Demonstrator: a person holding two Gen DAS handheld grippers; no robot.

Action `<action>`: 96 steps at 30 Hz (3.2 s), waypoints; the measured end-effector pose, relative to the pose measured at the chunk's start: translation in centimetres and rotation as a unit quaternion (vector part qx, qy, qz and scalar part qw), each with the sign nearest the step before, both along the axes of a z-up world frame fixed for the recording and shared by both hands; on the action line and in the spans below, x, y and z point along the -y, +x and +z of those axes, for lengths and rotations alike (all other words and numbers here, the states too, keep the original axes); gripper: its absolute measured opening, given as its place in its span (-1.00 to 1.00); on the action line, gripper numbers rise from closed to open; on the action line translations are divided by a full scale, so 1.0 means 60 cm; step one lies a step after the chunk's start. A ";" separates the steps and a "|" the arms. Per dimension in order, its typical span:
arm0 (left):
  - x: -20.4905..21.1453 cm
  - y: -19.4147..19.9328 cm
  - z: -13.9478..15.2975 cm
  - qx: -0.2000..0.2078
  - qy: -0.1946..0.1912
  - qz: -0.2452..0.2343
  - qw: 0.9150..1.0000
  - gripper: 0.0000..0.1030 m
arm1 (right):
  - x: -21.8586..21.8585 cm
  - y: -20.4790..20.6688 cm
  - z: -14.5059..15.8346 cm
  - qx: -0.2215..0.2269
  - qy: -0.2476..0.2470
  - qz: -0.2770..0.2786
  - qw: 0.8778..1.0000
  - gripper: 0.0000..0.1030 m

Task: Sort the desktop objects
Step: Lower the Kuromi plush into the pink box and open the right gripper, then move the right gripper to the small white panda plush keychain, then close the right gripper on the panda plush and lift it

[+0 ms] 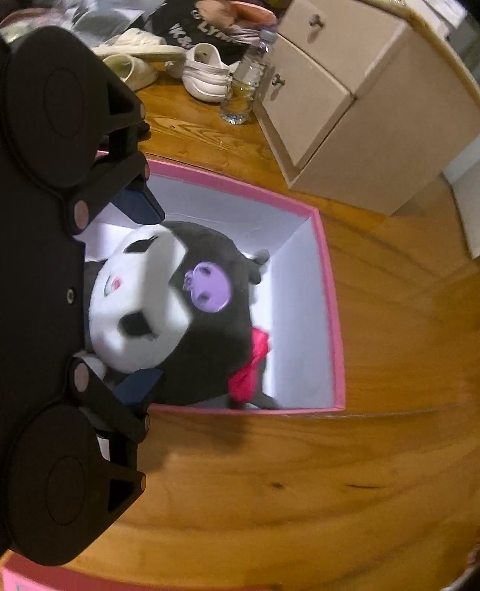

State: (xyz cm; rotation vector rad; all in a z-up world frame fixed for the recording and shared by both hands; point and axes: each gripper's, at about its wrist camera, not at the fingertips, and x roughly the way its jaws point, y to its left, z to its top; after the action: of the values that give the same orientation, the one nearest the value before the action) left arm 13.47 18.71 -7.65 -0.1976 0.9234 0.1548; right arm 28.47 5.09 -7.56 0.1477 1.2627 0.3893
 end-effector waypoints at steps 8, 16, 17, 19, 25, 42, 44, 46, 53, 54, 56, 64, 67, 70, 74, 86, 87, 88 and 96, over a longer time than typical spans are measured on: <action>0.028 -0.008 0.020 0.013 -0.004 -0.010 1.000 0.84 | 0.095 -0.008 0.009 -0.003 0.038 -0.033 0.999 0.73; 0.080 -0.006 0.044 0.028 0.005 -0.038 0.999 0.84 | 0.175 -0.022 -0.005 0.005 0.034 -0.063 0.997 0.73; 0.088 -0.005 0.046 0.029 0.006 -0.042 0.999 0.84 | 0.180 -0.024 -0.008 0.006 0.021 -0.068 0.997 0.73; 0.105 -0.005 0.051 0.031 0.008 -0.050 0.998 0.84 | 0.201 -0.027 -0.014 0.001 0.019 -0.079 0.997 0.73; 0.159 -0.003 0.062 0.035 0.015 -0.082 0.996 0.84 | 0.263 -0.038 -0.030 -0.026 0.033 -0.101 0.994 0.73; 0.299 -0.021 0.087 0.036 0.029 -0.189 0.981 0.84 | 0.385 -0.127 0.018 0.003 0.143 -0.170 0.975 0.73; 0.300 -0.027 0.089 0.034 0.023 -0.186 0.982 0.84 | 0.387 -0.131 0.027 0.012 0.128 -0.169 0.977 0.73; 0.304 -0.034 0.084 0.029 0.017 -0.194 0.980 0.84 | 0.384 -0.130 0.028 0.012 0.118 -0.154 0.981 0.73; 0.298 -0.028 0.055 -0.005 0.012 -0.182 0.983 0.84 | 0.348 -0.131 0.020 0.015 0.080 -0.082 0.993 0.73; 0.296 -0.028 0.053 -0.007 0.013 -0.183 0.983 0.84 | 0.345 -0.130 0.017 0.016 0.074 -0.079 0.994 0.73; 0.294 -0.025 0.048 -0.010 0.020 -0.179 0.984 0.84 | 0.342 -0.131 0.007 0.022 0.056 -0.070 0.996 0.73; 0.279 -0.020 0.033 -0.014 0.005 -0.146 0.989 0.84 | 0.349 -0.124 -0.042 0.055 0.053 -0.066 0.995 0.68; 0.275 -0.019 0.027 -0.015 0.003 -0.145 0.989 0.84 | 0.344 -0.119 -0.058 0.052 0.051 -0.067 0.995 0.58; 0.270 -0.016 0.022 -0.015 0.000 -0.143 0.990 0.84 | 0.344 -0.113 -0.069 0.051 0.056 -0.075 0.994 0.53; 0.262 -0.009 0.016 -0.017 -0.005 -0.137 0.990 0.84 | 0.328 -0.108 -0.086 0.054 0.013 -0.062 0.997 0.53; 0.256 -0.011 0.003 -0.025 0.005 -0.145 0.989 0.84 | 0.332 -0.099 -0.122 0.032 0.012 -0.084 0.996 0.54; 0.257 -0.011 0.003 -0.025 0.011 -0.144 0.989 0.84 | 0.330 -0.101 -0.122 0.040 0.009 -0.085 0.996 0.53; 0.257 -0.011 0.004 -0.025 0.016 -0.141 0.990 0.84 | 0.327 -0.103 -0.123 0.045 0.001 -0.085 0.995 0.45; 0.249 -0.013 0.017 -0.006 0.004 -0.146 0.989 0.84 | 0.319 -0.111 -0.124 0.064 -0.011 -0.076 0.995 0.30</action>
State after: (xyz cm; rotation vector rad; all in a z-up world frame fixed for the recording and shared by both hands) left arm 12.70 3.75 -6.64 -0.0515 0.9540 -0.1115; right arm 21.82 -14.03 -15.03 0.1959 1.1214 0.2505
